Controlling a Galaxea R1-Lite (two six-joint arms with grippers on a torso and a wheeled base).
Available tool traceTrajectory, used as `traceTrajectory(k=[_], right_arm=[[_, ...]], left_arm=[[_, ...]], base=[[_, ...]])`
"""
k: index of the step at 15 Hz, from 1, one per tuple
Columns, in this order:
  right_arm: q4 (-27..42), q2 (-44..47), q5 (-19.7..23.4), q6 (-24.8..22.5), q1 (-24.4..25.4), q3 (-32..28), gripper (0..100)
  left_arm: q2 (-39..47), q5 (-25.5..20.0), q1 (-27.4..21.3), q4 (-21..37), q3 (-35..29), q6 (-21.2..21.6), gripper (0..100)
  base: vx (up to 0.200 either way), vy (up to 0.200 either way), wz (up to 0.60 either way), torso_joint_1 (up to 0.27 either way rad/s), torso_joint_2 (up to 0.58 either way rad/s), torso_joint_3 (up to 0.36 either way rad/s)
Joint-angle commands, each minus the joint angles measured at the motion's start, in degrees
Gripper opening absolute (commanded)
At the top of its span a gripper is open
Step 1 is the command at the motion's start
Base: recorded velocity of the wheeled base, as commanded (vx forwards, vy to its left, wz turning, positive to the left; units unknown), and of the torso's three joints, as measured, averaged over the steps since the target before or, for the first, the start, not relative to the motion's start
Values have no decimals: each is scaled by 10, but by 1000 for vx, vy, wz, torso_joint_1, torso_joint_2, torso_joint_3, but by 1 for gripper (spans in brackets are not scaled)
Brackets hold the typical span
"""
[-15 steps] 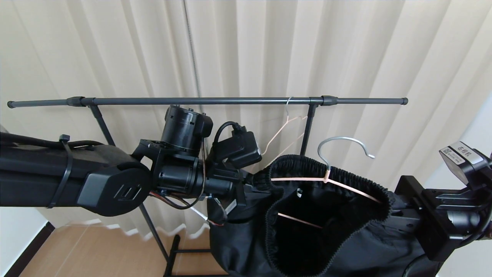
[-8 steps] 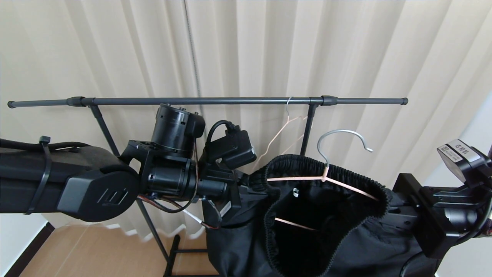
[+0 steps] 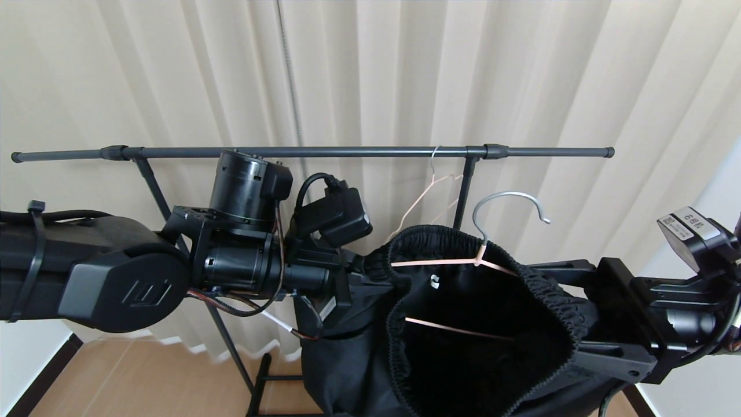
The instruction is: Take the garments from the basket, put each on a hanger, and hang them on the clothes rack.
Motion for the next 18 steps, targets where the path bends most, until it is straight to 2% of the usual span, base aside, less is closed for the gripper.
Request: traceTrajectory(k=[1,5,7,14,16,18], right_arm=[[1,4,-3,-2,-10,0,100],[-16,2,-16,-20,-42,2,100],[-48,5,-49,-24,-45,8,100],[-50,1,-52,-43,-48,13,100],[-49,7,-55,-67,-53,13,100],[-49,13,-55,-71,-59,12,100]], left_arm=[[-12,0,7,-1,6,0,0],[-34,0,29,-1,27,0,0],[-53,1,41,-1,41,-5,0],[-90,3,69,0,70,-17,0],[-97,3,77,0,71,-17,0],[-105,3,85,0,75,-17,0]], base=[[0,0,0,0,0,0],[0,0,0,0,0,0],[0,0,0,0,0,0],[0,0,0,0,0,0],[0,0,0,0,0,0],[0,0,0,0,0,0]])
